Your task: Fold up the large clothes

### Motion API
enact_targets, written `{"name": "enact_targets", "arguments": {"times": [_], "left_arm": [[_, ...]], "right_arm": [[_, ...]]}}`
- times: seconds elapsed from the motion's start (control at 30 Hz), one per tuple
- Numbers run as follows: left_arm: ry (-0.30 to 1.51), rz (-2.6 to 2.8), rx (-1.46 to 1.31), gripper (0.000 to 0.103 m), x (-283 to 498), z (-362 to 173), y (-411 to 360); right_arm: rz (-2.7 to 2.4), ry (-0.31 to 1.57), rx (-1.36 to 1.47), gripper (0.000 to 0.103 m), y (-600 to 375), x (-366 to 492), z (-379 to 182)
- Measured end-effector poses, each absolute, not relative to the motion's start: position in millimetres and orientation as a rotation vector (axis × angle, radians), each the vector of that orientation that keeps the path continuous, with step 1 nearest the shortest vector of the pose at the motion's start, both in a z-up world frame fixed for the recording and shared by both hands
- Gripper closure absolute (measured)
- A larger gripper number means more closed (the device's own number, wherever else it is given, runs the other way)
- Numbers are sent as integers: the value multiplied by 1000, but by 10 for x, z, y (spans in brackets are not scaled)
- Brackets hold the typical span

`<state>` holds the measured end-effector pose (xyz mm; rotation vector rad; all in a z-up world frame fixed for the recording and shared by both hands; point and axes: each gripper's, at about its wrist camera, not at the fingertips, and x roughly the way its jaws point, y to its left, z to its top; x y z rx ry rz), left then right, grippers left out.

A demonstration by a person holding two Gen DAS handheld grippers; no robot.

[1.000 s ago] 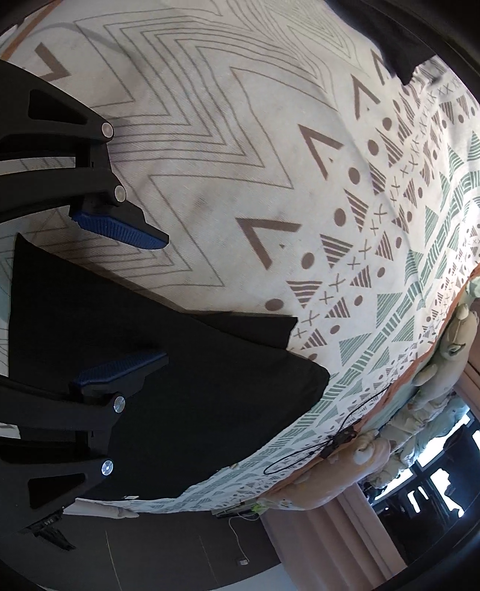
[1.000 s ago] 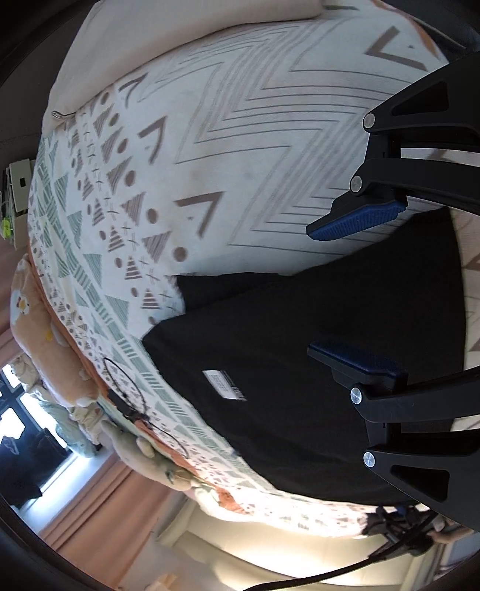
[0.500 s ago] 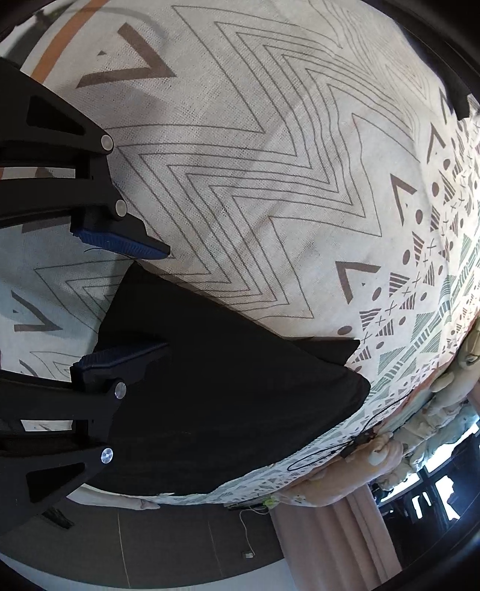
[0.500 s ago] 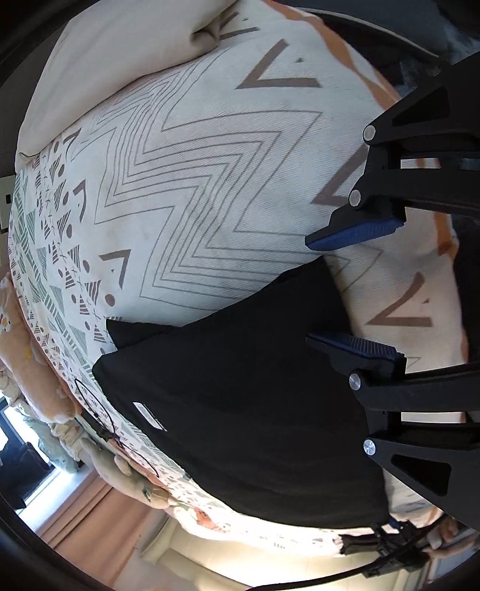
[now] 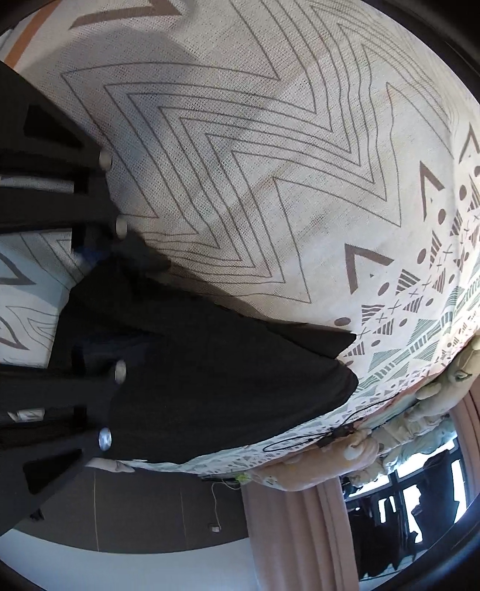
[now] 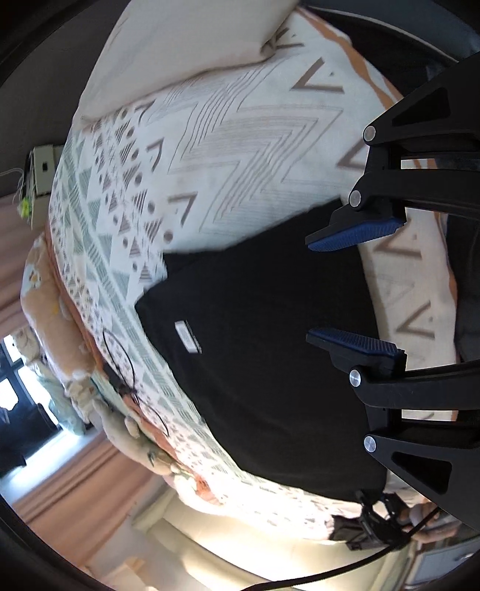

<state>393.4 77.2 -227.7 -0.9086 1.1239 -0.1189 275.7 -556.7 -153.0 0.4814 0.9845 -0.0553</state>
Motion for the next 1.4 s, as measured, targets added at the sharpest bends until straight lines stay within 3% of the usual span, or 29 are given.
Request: {"name": "enact_targets", "arguments": {"times": [0.13, 0.3, 0.47, 0.6, 0.97, 1.1, 1.4], "left_arm": [[1076, -132, -925, 89, 3821, -2179, 801], [1047, -152, -945, 91, 3644, -2087, 839], [1019, -163, -942, 91, 3449, -2004, 901], [999, -139, -962, 92, 3302, -1960, 1037], [991, -76, -953, 91, 3196, -1967, 1173], [1015, -65, -952, 91, 3252, -2023, 1179], [1052, 10, -1000, 91, 3284, -2172, 1181]], "right_arm": [[39, 988, 444, 58, -5148, 2894, -1458], [143, 1032, 398, 70, -4623, 2974, -1520], [230, 1073, 340, 72, -4134, 2959, -1597], [282, 1113, 308, 81, -3825, 2946, -1684], [374, 1209, 174, 82, -3185, 2976, -2035], [327, 1227, 173, 87, -3216, 3167, -2156], [264, 1201, 117, 87, -3220, 3804, -2188]]}}
